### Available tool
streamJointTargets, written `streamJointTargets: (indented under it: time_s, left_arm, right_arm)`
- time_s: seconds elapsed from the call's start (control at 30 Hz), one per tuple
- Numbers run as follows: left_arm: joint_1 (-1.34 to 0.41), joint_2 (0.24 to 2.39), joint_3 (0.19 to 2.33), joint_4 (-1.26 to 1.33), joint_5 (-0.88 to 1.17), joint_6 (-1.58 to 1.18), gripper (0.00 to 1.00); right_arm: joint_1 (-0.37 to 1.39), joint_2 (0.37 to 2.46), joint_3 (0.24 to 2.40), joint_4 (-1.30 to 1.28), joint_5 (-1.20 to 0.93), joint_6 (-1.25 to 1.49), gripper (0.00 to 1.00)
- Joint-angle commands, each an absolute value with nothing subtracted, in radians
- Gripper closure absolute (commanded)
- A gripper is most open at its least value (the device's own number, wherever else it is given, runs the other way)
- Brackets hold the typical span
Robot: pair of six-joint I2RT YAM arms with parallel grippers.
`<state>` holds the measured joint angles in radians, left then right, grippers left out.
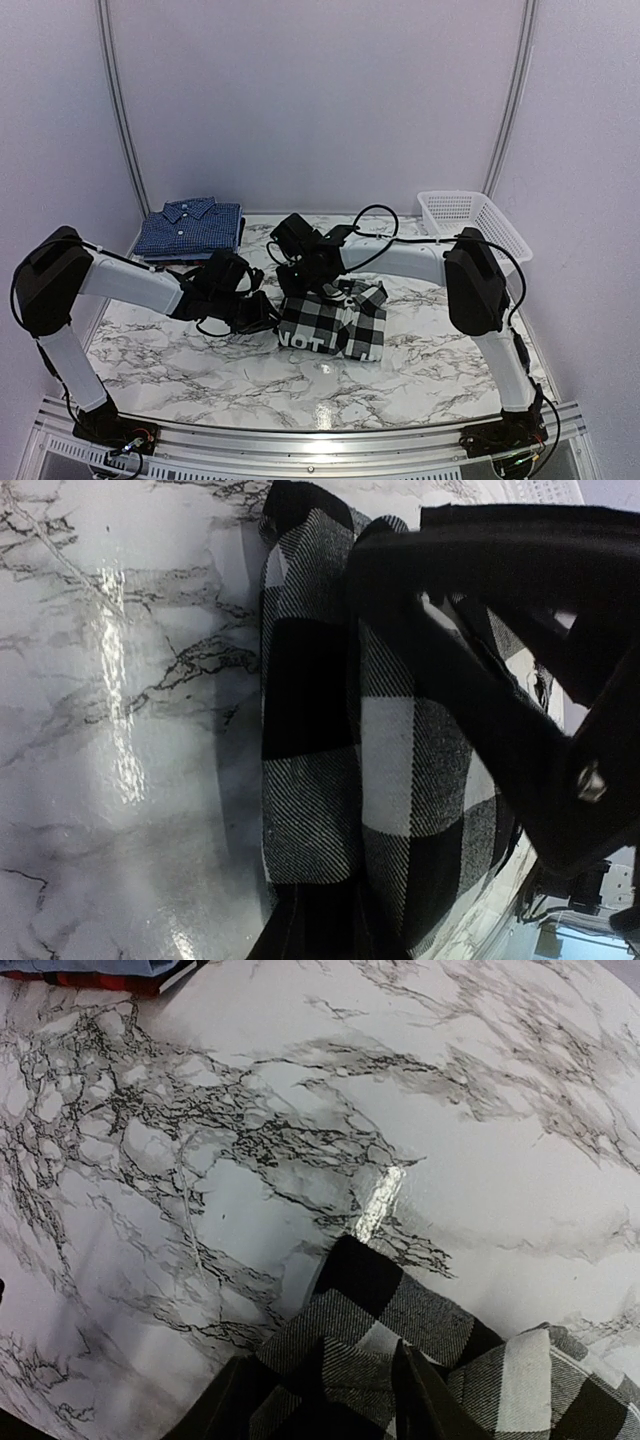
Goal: Fold and stack the long sleeve shirts
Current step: Smooth out the square-folded shirt at the center of the board.
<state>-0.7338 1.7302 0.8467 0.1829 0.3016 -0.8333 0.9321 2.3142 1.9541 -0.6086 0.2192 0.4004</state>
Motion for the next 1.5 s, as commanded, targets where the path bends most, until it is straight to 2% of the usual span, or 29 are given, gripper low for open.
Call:
streamJointTargets:
  time_s: [0.0, 0.27, 0.4, 0.53, 0.67, 0.83, 1.1, 1.4, 1.43, 1.47]
  left_arm:
    - [-0.755, 1.745, 0.821, 0.211, 0.288, -0.847, 0.83]
    - [-0.763, 1.742, 0.799, 0.240, 0.313, -0.870, 0.89]
    - [-0.764, 1.742, 0.791, 0.248, 0.319, -0.874, 0.91]
    - [-0.765, 1.744, 0.790, 0.254, 0.325, -0.877, 0.92]
    - [-0.769, 1.747, 0.790, 0.261, 0.331, -0.879, 0.95]
    - [-0.776, 1.751, 0.782, 0.268, 0.339, -0.878, 0.99]
    - [-0.797, 1.747, 0.761, 0.276, 0.369, -0.871, 1.00]
    - [-0.805, 1.720, 0.717, 0.277, 0.373, -0.875, 1.00]
    - [-0.806, 1.716, 0.718, 0.276, 0.370, -0.874, 1.00]
    - [-0.805, 1.711, 0.719, 0.276, 0.367, -0.875, 1.00]
  right_arm:
    - [0.937, 2.330, 2.011, -0.647, 0.254, 0.428, 0.58]
    - [0.937, 2.369, 2.046, -0.660, 0.217, 0.421, 0.70]
    - [0.937, 2.367, 2.051, -0.675, 0.212, 0.420, 0.65]
    - [0.937, 2.366, 2.054, -0.684, 0.231, 0.422, 0.65]
    - [0.941, 2.369, 2.056, -0.690, 0.241, 0.431, 0.77]
    - [0.943, 2.375, 2.066, -0.681, 0.220, 0.434, 1.00]
    - [0.935, 2.377, 2.127, -0.672, 0.246, 0.451, 1.00]
    - [0.929, 2.404, 2.063, -0.580, 0.178, 0.464, 1.00]
    - [0.929, 2.403, 2.053, -0.569, 0.165, 0.466, 0.97]
    - [0.931, 2.402, 2.047, -0.559, 0.151, 0.462, 0.88]
